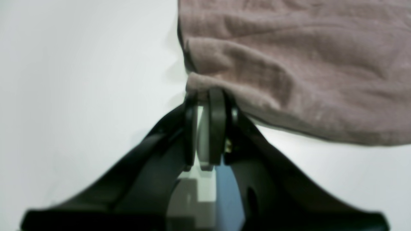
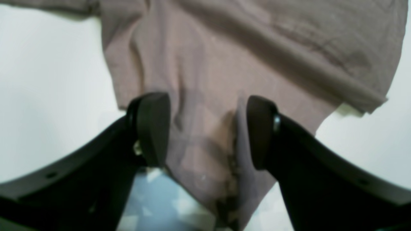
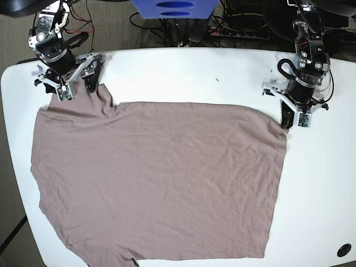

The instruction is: Fold the T-shirt properly

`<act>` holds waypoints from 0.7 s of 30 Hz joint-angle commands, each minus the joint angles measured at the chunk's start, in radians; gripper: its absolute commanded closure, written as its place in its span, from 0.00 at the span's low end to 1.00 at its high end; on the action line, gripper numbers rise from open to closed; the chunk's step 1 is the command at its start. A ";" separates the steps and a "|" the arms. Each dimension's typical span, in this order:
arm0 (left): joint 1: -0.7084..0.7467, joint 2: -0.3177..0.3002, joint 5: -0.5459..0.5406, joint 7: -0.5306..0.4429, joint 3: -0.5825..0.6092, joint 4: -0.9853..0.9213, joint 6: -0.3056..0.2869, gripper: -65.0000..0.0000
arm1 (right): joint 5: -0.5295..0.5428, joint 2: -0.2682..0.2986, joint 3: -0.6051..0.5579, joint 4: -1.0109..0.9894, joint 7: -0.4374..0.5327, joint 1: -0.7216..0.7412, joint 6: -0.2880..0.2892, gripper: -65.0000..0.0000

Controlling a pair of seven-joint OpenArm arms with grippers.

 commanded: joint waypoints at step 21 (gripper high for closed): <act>-0.033 -0.002 0.000 0.027 -0.108 0.114 -0.015 0.86 | 0.016 0.004 0.035 0.027 0.022 0.003 0.000 0.44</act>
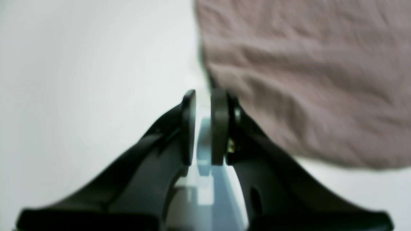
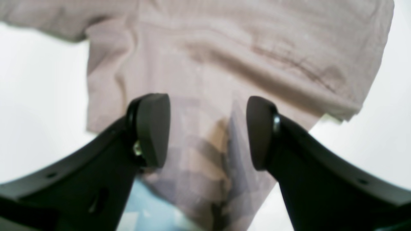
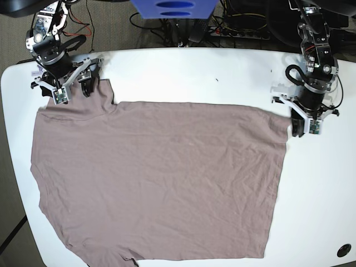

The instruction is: Fold the T-shirt properly

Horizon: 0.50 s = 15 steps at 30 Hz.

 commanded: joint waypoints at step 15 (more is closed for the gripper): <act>-0.022 -0.005 -0.015 -0.023 -0.019 0.007 0.003 0.87 | 0.006 0.012 -0.007 0.013 0.015 0.017 0.004 0.43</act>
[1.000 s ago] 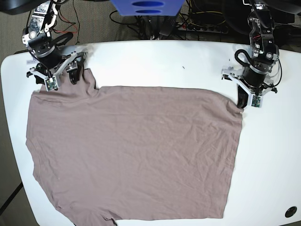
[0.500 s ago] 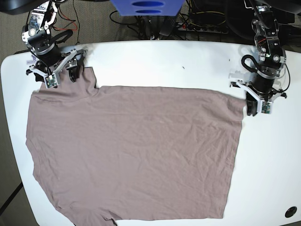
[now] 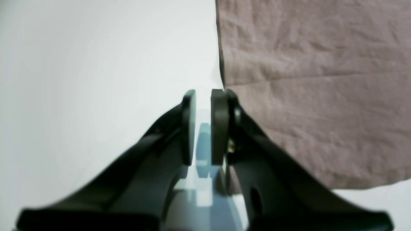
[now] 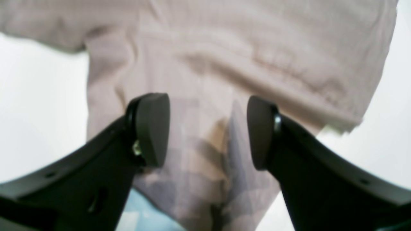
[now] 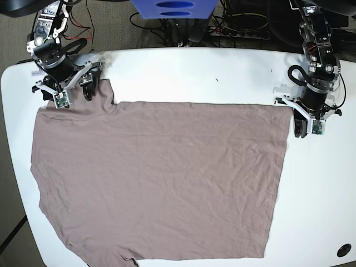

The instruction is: Fold the T-shirt properly

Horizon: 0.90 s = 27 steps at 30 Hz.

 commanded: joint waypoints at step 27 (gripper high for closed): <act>-0.054 -0.005 -0.083 0.106 -0.002 -0.019 -0.007 0.30 | -0.003 0.018 0.054 0.001 0.013 -0.009 0.003 0.43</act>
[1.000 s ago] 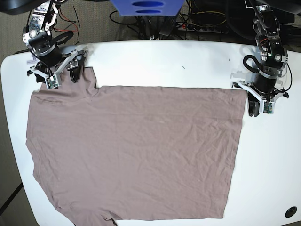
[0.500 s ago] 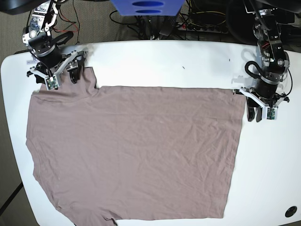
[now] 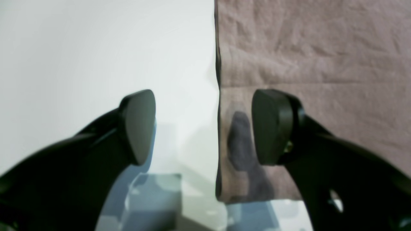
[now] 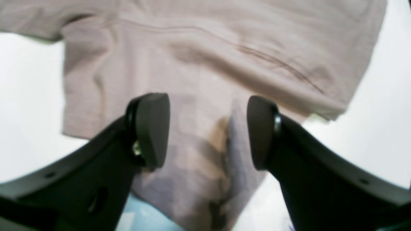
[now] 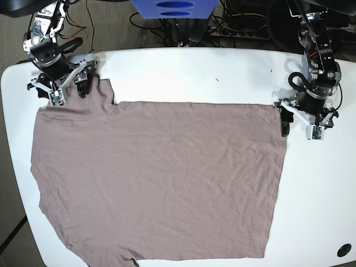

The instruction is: Fold the T-shirt properly

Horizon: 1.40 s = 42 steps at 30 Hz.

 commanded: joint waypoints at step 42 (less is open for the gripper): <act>0.023 0.034 -0.004 0.003 0.124 -0.069 0.016 0.63 | 0.034 0.004 0.047 -0.008 0.008 0.008 0.008 0.43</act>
